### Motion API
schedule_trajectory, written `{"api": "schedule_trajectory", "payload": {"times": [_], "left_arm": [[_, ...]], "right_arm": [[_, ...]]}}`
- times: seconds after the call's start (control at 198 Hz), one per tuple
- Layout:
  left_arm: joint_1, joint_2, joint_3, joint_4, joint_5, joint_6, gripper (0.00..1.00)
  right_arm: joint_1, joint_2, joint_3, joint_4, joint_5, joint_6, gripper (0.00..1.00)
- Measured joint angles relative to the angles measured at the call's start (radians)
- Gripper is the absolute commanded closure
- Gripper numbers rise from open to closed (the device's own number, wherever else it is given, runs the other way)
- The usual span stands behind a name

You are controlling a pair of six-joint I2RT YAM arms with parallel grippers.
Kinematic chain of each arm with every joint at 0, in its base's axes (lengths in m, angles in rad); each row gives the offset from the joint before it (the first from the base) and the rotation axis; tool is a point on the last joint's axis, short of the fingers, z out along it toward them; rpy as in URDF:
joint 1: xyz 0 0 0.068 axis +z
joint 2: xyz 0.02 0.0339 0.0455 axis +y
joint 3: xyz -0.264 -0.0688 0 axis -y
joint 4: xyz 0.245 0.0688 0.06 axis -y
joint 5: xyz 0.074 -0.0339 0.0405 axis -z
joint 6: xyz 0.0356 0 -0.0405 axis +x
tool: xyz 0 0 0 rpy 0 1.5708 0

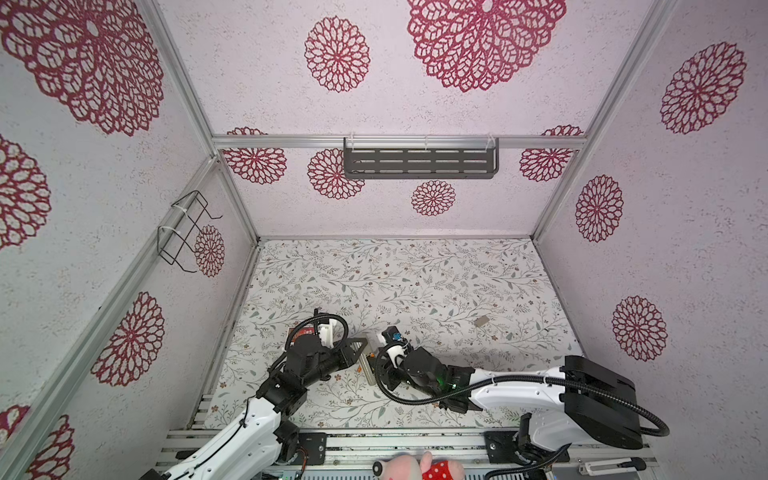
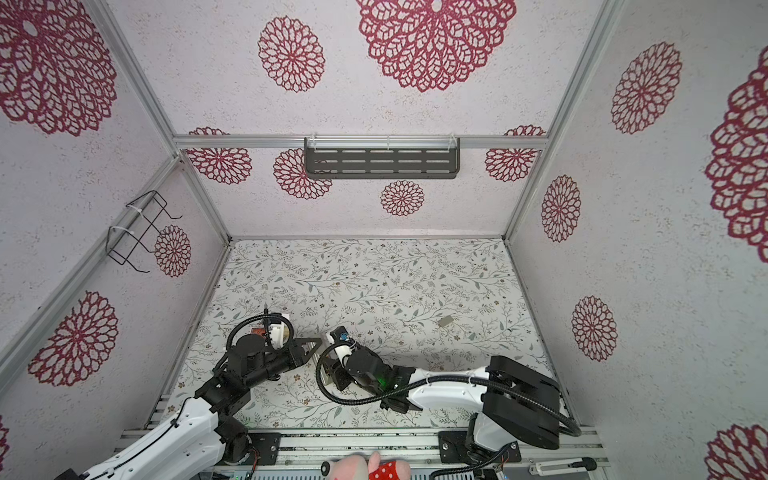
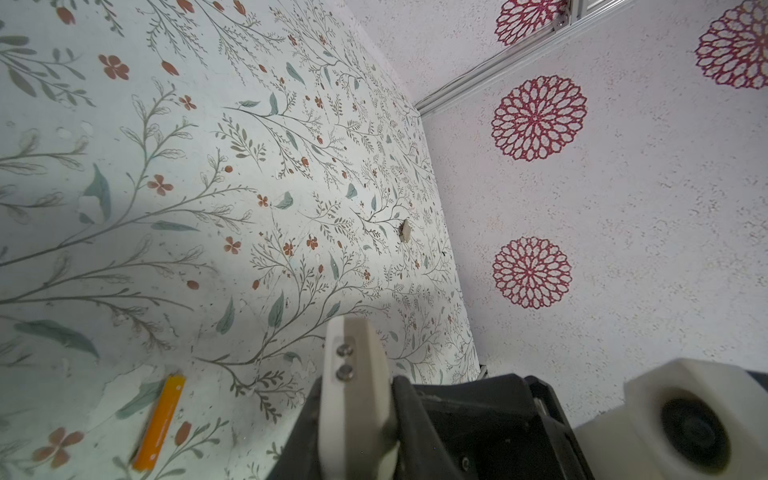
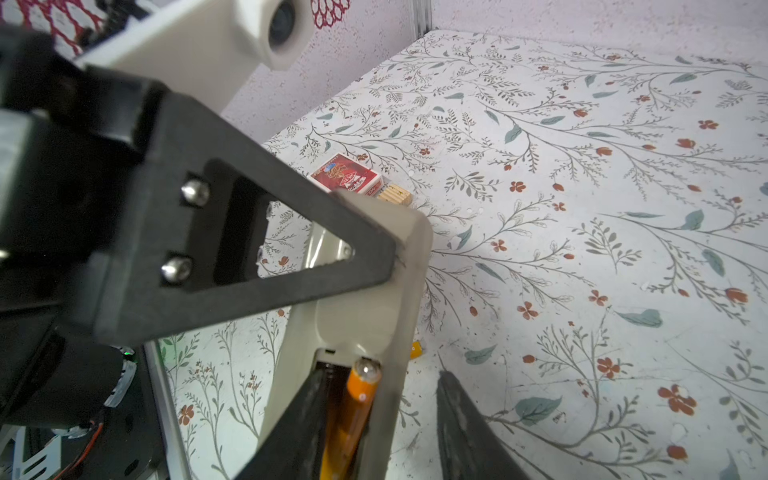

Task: Load the batteries into the remote control
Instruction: 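Lower the battery end into the remote's battery compartment with the right gripper, then open the right gripper to release the battery into the compartment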

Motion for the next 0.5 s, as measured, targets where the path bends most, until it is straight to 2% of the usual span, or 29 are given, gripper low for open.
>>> {"api": "schedule_trajectory", "payload": {"times": [0.278, 0.419, 0.505], "left_arm": [[0.000, 0.023, 0.000, 0.007, 0.013, 0.018, 1.00], [-0.001, 0.027, 0.000, 0.007, 0.037, 0.029, 1.00], [-0.001, 0.030, 0.002, 0.006, 0.058, 0.038, 1.00]], "right_arm": [[0.000, -0.054, 0.000, -0.043, 0.007, -0.023, 0.37], [0.000, -0.130, 0.011, -0.148, 0.022, -0.072, 0.27], [0.000, -0.174, 0.039, -0.234, 0.032, -0.131, 0.25]]}}
